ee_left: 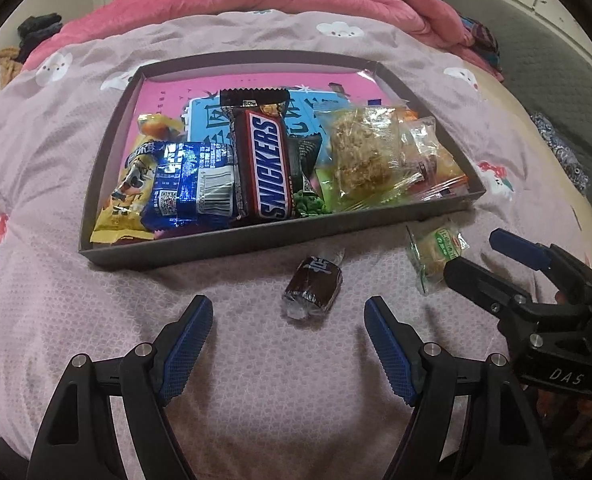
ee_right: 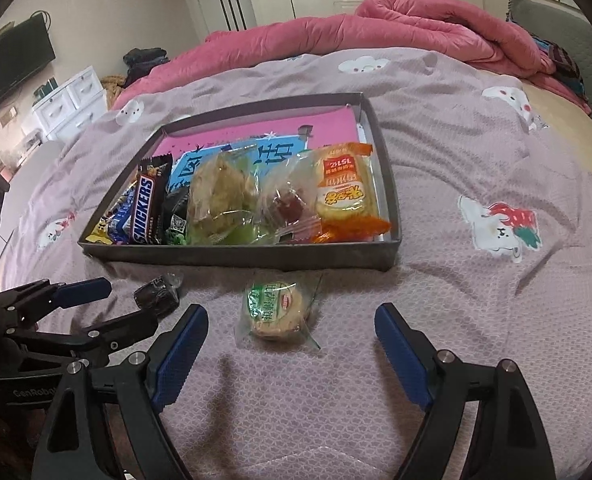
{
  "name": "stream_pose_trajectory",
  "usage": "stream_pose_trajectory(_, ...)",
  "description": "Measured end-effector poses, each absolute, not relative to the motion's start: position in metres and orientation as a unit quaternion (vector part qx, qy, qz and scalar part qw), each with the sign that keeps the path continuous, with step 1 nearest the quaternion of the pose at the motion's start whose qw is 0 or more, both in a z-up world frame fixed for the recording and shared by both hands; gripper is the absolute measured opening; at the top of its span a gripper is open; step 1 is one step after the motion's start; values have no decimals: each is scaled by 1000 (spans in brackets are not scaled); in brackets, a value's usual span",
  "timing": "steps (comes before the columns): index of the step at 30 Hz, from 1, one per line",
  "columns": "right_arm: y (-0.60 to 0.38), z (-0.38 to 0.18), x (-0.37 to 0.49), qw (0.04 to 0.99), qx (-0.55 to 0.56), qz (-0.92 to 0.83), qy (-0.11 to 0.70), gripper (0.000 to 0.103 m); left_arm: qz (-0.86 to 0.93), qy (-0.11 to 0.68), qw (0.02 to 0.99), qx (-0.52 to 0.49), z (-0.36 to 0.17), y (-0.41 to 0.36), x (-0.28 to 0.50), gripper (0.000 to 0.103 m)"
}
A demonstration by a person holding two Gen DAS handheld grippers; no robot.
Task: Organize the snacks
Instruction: 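Grasp the brown chocolate with the left tool while the right tool grasps the green-labelled cake bag, then carry the brown chocolate into the tray with the left tool while the right tool carries the cake bag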
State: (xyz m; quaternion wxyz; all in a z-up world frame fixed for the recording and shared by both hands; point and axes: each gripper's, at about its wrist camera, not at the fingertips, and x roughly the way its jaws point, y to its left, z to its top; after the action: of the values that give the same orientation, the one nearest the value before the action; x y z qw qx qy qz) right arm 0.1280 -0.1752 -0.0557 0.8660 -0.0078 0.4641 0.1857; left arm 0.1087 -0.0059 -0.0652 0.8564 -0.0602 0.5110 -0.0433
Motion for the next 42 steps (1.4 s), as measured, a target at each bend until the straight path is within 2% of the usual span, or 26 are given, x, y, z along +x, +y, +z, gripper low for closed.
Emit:
stream_pose_trajectory(4, -173, -61, 132, 862, -7, 191, 469, 83, -48, 510, 856, -61, -67, -6, 113, 79)
stream_pose_trajectory(11, -168, -69, 138, 856, -15, 197, 478, 67, -62, 515, 853, -61, -74, -10, 118, 79)
stream_pose_trajectory(13, -164, -71, 139, 854, -25, 201, 479, 63, -64, 515, 853, -58, -75, -12, 119, 73)
stream_pose_trajectory(14, -163, -72, 138, 853, -29, 204, 480, 57, -65, 514, 853, -56, -75, -14, 119, 71)
stream_pose_trajectory(21, -161, -70, 137, 847, -27, 227, 479, 41, -69, 513, 854, -47, -76, -19, 121, 40)
stream_pose_trajectory(22, -161, -70, 136, 848, -27, 228, 478, 41, -71, 514, 854, -47, -77, -20, 122, 35)
stream_pose_trajectory(34, -161, -61, 129, 848, -22, 247, 468, 39, -86, 513, 851, -63, -76, -20, 121, 28)
stream_pose_trajectory(42, -175, -39, 119, 865, 7, 252, 433, 39, -92, 504, 855, -82, -63, -9, 109, 27)
